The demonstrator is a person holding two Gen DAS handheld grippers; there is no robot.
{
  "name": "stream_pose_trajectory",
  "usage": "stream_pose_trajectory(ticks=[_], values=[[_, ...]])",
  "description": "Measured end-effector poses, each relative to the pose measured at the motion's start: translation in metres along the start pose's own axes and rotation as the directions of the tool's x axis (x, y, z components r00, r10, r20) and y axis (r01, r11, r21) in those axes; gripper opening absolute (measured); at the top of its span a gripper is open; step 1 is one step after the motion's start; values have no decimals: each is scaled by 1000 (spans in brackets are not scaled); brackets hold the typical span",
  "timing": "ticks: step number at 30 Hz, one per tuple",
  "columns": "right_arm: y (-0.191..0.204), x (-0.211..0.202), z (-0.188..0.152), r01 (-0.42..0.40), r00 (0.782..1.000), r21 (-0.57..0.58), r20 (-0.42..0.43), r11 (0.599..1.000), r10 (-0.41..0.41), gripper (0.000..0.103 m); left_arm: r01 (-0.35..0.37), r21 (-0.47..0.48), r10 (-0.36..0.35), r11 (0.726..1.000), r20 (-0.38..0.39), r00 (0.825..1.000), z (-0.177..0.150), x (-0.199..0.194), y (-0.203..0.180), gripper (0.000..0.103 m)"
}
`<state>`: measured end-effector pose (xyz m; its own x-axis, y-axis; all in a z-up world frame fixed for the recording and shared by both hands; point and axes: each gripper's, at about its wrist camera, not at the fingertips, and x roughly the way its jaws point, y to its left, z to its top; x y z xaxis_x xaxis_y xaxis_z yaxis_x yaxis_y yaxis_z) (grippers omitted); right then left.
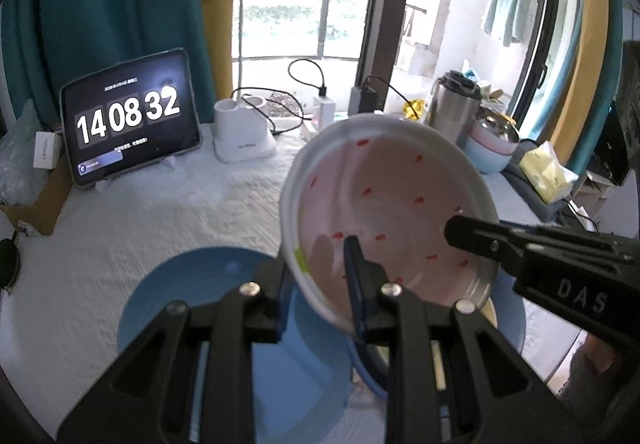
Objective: Organize plates and bowls
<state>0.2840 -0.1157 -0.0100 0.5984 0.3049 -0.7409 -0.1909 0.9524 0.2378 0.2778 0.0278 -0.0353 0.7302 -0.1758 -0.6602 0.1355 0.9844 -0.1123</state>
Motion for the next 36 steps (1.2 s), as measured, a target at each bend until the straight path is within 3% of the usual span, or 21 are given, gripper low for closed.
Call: stream_pose_trajectory(ticks=[18, 36], values=[[-36, -21, -34, 16, 1000, 56, 3, 998, -16, 14, 21, 61, -18, 998, -37, 999, -28, -5, -43, 25], [-56, -15, -65, 30, 999, 104, -36, 994, -27, 14, 25, 83, -18, 996, -83, 996, -52, 7, -58, 25]])
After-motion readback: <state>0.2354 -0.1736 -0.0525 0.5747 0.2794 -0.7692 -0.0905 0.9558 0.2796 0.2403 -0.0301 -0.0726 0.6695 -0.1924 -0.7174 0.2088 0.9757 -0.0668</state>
